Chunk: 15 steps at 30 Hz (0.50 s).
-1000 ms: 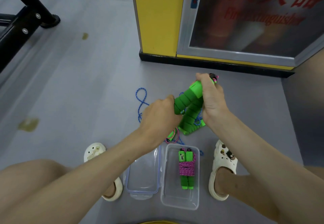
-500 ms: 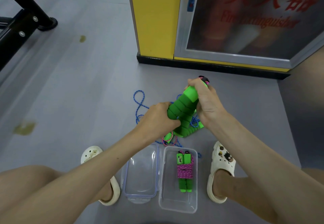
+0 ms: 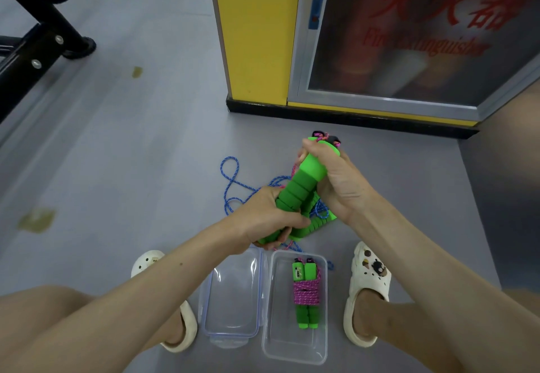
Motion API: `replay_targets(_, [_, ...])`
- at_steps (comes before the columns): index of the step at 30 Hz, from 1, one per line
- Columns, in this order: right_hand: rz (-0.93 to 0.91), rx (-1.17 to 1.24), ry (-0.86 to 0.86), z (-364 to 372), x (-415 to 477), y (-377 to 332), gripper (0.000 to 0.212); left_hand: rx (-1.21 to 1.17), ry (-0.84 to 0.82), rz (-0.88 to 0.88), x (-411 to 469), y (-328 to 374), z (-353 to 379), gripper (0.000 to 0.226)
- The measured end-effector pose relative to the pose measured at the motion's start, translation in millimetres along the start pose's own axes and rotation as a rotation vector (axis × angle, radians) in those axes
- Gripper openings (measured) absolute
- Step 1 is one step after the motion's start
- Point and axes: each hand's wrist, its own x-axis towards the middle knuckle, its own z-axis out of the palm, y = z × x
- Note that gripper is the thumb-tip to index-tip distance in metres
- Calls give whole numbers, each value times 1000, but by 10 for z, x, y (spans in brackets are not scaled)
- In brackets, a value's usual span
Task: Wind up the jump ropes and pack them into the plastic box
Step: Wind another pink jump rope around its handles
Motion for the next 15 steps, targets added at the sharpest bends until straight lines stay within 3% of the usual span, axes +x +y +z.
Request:
replay_targets(2, [-6,40,-16,-19,12,-9,42,42,46,18,9,46,-14,18])
replay_targets(4, [-6,119,-9,-26,12,-32,38,230,151,78,57,82,-63,14])
replay_targets(6, [8,234,37,-37,19,-44,42,476,253,159,98,85,-67,19])
replay_targets(8, [34,305,93,-40,32,-39,51,570,276,180,114,48,-2,26])
replay_targets(15, [-3,157,226,-55,33,-154,47,216,-67,71,43,17,90,41])
